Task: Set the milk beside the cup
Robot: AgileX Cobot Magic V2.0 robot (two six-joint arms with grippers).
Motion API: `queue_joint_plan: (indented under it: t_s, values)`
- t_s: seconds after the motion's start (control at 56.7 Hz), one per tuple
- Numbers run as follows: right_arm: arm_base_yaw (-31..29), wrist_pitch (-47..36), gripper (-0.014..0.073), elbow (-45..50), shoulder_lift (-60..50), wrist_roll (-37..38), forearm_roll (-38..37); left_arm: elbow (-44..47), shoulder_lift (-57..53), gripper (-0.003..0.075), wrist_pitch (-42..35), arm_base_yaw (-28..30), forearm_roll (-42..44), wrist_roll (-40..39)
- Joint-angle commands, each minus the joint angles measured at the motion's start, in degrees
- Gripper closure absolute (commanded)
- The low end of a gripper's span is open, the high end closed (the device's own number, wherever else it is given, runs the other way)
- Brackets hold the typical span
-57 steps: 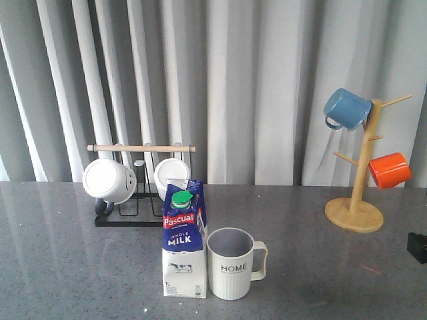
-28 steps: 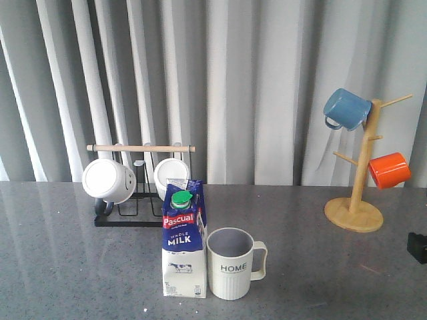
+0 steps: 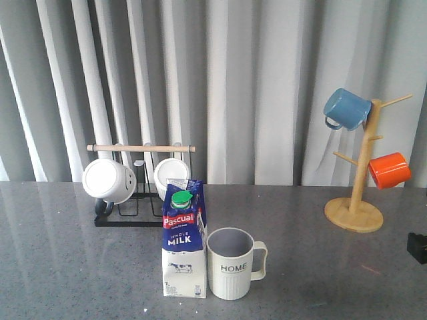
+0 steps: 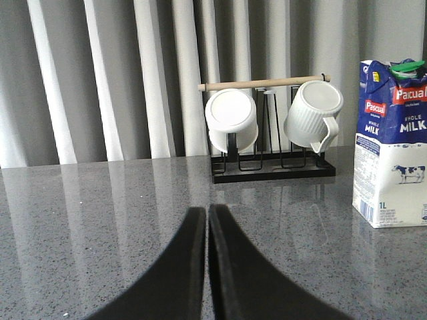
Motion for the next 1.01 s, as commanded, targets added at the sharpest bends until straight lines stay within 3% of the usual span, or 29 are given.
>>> queue_joint_plan:
  t_s: [0.0,0.988]
  values:
    - [-0.3,-4.3,0.0602,-1.7,-0.3,0.0,-0.5,-1.2,-0.7,0.0726,-3.1,-0.4,-0.7,-0.2]
    - [-0.3,-4.2,0.0602,-0.2,-2.9,-1.1,-0.6,-1.2,-0.7,0.0726,-3.1,-0.4,-0.7,-0.2]
